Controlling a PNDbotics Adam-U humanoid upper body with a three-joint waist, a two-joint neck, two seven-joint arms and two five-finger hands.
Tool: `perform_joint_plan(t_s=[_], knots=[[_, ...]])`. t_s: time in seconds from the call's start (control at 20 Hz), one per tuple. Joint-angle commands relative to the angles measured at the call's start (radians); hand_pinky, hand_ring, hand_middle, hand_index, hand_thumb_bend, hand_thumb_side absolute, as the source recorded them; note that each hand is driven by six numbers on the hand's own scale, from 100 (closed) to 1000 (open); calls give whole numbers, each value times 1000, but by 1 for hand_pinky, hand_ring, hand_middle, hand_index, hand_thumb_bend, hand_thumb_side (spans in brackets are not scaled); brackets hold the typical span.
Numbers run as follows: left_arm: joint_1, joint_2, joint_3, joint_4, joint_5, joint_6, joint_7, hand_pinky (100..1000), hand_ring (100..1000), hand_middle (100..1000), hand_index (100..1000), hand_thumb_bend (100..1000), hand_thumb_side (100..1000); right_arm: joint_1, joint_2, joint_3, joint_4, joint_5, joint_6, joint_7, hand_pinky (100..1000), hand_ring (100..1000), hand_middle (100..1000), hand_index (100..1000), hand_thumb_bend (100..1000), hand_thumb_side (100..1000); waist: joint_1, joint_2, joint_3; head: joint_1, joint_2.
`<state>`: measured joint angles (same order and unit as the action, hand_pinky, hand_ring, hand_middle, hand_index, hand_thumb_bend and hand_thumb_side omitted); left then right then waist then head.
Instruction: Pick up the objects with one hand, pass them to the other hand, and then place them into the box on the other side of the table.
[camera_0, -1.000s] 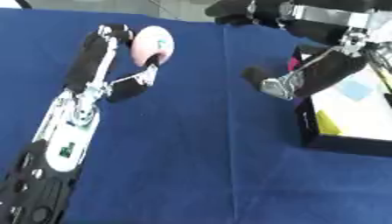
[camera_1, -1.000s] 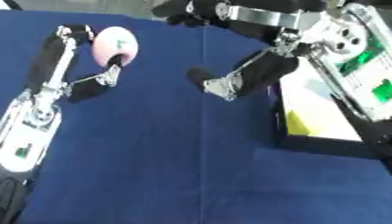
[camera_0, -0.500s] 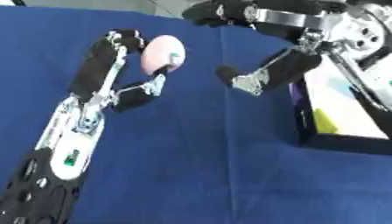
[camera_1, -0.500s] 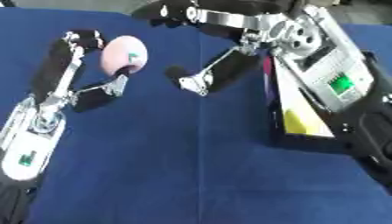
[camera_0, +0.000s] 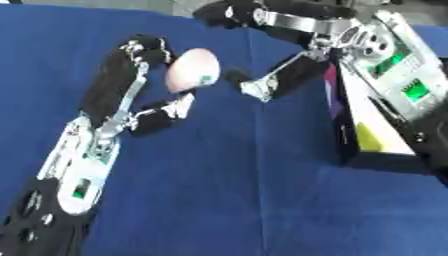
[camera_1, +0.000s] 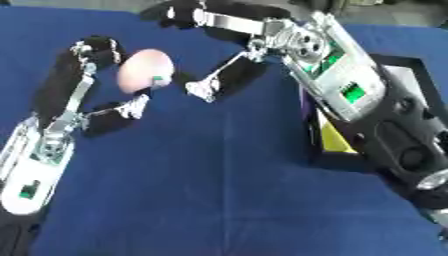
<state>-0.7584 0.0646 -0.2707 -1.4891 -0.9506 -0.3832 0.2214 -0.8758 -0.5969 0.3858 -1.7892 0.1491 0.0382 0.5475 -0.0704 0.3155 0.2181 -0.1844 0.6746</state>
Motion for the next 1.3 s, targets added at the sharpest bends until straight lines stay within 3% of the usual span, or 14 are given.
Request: perform_joint_plan(t_s=[0.05,0.55,0.7,0.9,1.05,1.2,1.25,1.3], knots=[[-25,-13,-4,-16,-5,-18,15,755,548,414,517,100,192,-22,-3,-2,5,14,-8,14,1000,1000,1000,1000,100,100,2,-18,2,-6,-4],[-35,-42,-16,-12,-6,-36,35,760,548,413,516,100,203,-22,16,7,37,36,-10,15,998,1000,1000,1000,100,113,-4,-15,11,-12,-3],[-33,-44,-17,-10,-4,-37,37,761,548,414,518,100,209,-19,18,5,44,20,11,-24,940,1000,850,852,100,261,-4,-15,12,-12,-2],[-32,-47,-18,-9,0,-37,35,762,551,418,540,100,225,-16,21,11,48,-41,38,-57,910,1000,711,732,100,216,-5,-13,12,-14,-2],[-28,-45,-19,-4,3,-28,34,762,552,423,549,100,223,-13,18,13,46,-93,65,-59,898,1000,674,712,100,211,-4,-13,11,-13,-4],[-28,-45,-23,-4,4,-20,35,763,556,433,564,100,166,-13,14,10,41,-140,97,-76,888,1000,664,701,100,208,-3,-13,9,-14,-5],[-28,-46,-24,-3,5,-18,34,770,570,463,598,100,100,-13,13,10,38,-154,103,-77,883,1000,664,694,100,204,-2,-13,8,-14,-6],[-27,-45,-23,-2,6,-15,31,787,611,526,663,100,100,-12,10,9,35,-165,108,-75,879,1000,667,690,100,200,-2,-13,7,-14,-6]])
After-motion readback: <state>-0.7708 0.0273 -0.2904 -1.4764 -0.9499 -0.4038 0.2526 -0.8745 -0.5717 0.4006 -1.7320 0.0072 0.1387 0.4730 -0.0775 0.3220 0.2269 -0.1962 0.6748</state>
